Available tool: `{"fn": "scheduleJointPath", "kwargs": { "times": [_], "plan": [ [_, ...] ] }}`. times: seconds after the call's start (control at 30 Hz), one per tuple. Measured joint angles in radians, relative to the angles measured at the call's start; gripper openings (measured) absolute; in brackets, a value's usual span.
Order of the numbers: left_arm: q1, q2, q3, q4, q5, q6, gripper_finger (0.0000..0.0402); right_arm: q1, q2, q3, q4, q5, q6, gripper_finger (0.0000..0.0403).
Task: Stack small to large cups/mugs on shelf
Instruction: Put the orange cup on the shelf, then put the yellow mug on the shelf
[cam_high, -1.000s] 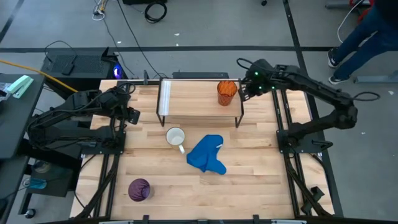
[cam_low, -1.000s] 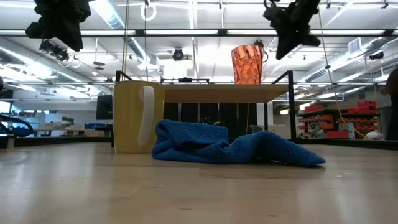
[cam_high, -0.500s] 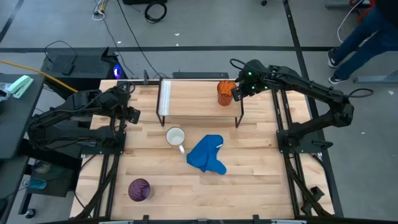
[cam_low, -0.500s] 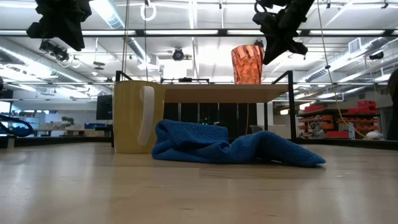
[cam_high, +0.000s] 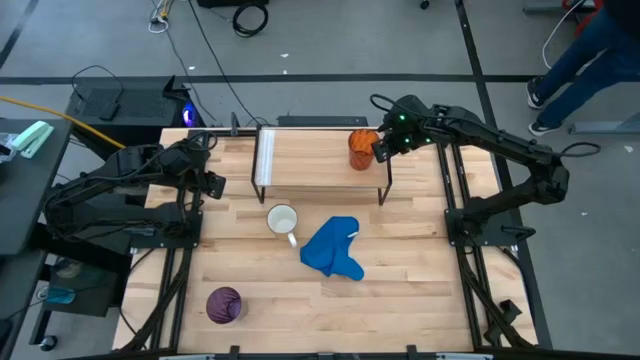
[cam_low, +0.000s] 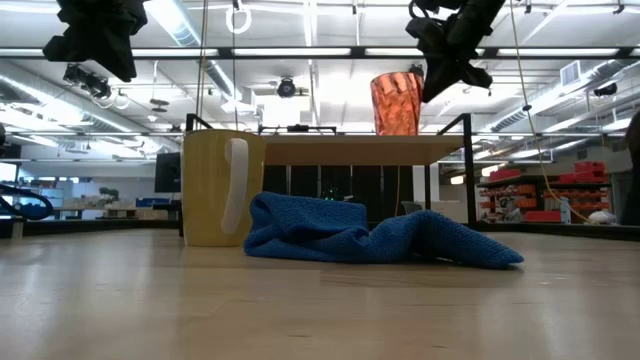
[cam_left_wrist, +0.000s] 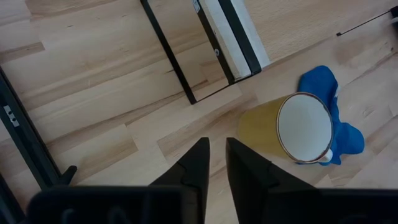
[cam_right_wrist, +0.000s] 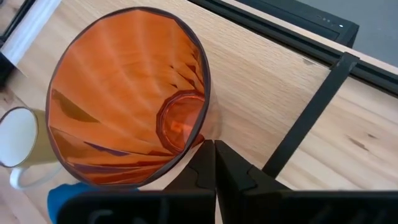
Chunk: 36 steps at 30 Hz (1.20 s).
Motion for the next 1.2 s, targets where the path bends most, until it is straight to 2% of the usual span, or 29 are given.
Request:
{"fn": "scheduleJointPath", "kwargs": {
  "times": [0.3,0.57,0.67,0.77,0.97,1.2],
  "plan": [
    [0.000,0.000,0.000,0.000,0.000,0.000,0.0056,0.000,-0.012,0.000,-0.021,-0.001,0.022,0.0003],
    [0.000,0.000,0.000,0.000,0.000,0.000,0.0063,0.000,-0.110,0.004,-0.206,0.016,0.052,0.0009],
    [0.000,0.000,0.000,0.000,0.000,0.000,0.0062,0.005,-0.175,0.030,-0.261,-0.034,0.052,0.0010],
    [0.000,0.000,0.000,0.000,0.000,0.000,0.0059,0.043,-0.256,0.061,-0.260,-0.077,0.048,0.0009],
    [0.000,0.000,0.000,0.005,0.000,0.006,0.0057,0.161,-0.427,0.077,-0.214,-0.074,0.053,0.0011],
    [0.000,0.000,0.000,0.005,-0.015,0.009,0.0063,0.305,-0.565,0.077,-0.153,0.049,0.146,0.0012]
  ]
}}
